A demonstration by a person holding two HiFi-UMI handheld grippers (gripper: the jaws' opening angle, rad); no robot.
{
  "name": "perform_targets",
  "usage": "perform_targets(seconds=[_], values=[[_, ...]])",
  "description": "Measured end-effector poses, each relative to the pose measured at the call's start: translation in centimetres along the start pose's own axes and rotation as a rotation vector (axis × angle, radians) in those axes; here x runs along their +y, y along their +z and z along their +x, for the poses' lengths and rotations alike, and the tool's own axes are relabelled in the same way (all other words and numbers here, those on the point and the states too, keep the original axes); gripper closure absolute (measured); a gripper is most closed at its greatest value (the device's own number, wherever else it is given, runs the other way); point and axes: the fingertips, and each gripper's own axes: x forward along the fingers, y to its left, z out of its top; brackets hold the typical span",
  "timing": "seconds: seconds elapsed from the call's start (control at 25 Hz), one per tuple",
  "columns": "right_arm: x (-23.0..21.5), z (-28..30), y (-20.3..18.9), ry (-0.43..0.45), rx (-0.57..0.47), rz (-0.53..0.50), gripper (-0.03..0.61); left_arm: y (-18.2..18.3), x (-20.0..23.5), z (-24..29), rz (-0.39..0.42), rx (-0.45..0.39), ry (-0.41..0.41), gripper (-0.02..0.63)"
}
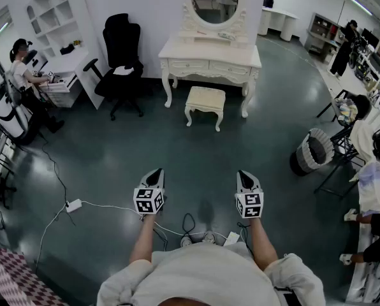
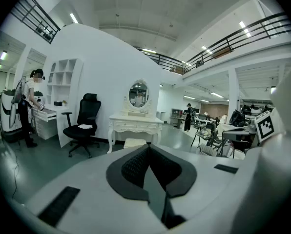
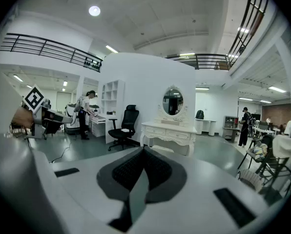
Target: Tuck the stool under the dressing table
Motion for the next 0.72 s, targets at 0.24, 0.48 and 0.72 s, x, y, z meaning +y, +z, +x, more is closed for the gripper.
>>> perform_targets(seconds=[0.24, 0.48, 0.72], values=[[-0.20, -0.05, -0.29, 0.003, 0.004, 0.004, 0.578, -0.20, -0.30, 0.09, -0.007, 0.002, 0.003, 0.600], [-0.59, 0.03, -0.47, 0.020, -0.008, 0.023, 0.577, -0.63, -0.45, 0.32, -0.010, 0.012, 0.013, 0.598], [-0.73, 0.60, -0.18, 0.078, -0.039, 0.062, 0.469, -0.90, -1.04, 1.01, 0.006, 0.028, -0.008, 0.541]])
